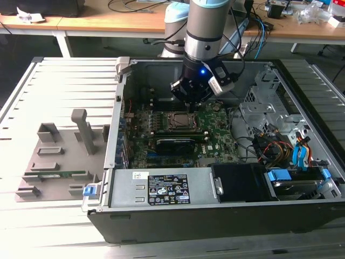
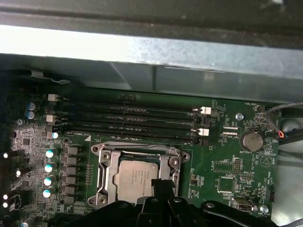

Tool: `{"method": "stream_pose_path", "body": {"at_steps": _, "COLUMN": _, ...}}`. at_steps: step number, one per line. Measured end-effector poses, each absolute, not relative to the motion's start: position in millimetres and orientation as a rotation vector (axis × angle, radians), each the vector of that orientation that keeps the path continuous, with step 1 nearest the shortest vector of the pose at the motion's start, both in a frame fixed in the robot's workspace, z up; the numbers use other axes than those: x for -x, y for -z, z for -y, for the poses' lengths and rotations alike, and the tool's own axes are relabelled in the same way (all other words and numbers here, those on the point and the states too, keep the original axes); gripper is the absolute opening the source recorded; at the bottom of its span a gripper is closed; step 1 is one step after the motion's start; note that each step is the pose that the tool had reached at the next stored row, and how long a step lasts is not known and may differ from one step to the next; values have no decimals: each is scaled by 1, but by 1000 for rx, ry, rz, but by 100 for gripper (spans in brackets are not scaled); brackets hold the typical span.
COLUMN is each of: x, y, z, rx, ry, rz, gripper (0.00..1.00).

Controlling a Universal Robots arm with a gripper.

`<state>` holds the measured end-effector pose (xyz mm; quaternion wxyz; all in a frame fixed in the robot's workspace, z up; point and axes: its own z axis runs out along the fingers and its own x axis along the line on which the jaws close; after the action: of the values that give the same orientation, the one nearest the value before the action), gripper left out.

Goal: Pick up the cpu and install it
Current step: 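Install the first cpu locking lever, then install the second cpu locking lever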

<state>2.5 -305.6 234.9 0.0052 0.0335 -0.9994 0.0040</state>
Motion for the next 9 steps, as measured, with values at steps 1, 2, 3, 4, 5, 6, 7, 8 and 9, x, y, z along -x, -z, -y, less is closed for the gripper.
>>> {"method": "stream_pose_path", "body": {"at_steps": 1, "x": -2, "y": -235, "z": 306, "rx": -105, "ry": -13, "rz": 3129, "gripper": 11}}
{"method": "stream_pose_path", "body": {"at_steps": 2, "x": -2, "y": -235, "z": 306, "rx": -105, "ry": -13, "rz": 3129, "gripper": 11}}
{"method": "stream_pose_path", "body": {"at_steps": 3, "x": -2, "y": -235, "z": 306, "rx": -105, "ry": -13, "rz": 3129, "gripper": 11}}
{"method": "stream_pose_path", "body": {"at_steps": 4, "x": -3, "y": -235, "z": 308, "rx": -105, "ry": -13, "rz": 3129, "gripper": 11}}
{"method": "stream_pose_path", "body": {"at_steps": 5, "x": -2, "y": -235, "z": 310, "rx": -105, "ry": -13, "rz": 3129, "gripper": 11}}
{"method": "stream_pose_path", "body": {"at_steps": 6, "x": -3, "y": -235, "z": 314, "rx": -105, "ry": -13, "rz": 3129, "gripper": 11}}
{"method": "stream_pose_path", "body": {"at_steps": 7, "x": -3, "y": -235, "z": 318, "rx": -105, "ry": -13, "rz": 3129, "gripper": 11}}
{"method": "stream_pose_path", "body": {"at_steps": 8, "x": -2, "y": -235, "z": 322, "rx": -105, "ry": -13, "rz": 3129, "gripper": 11}}
{"method": "stream_pose_path", "body": {"at_steps": 9, "x": -2, "y": -235, "z": 326, "rx": -105, "ry": -13, "rz": 3129, "gripper": 11}}
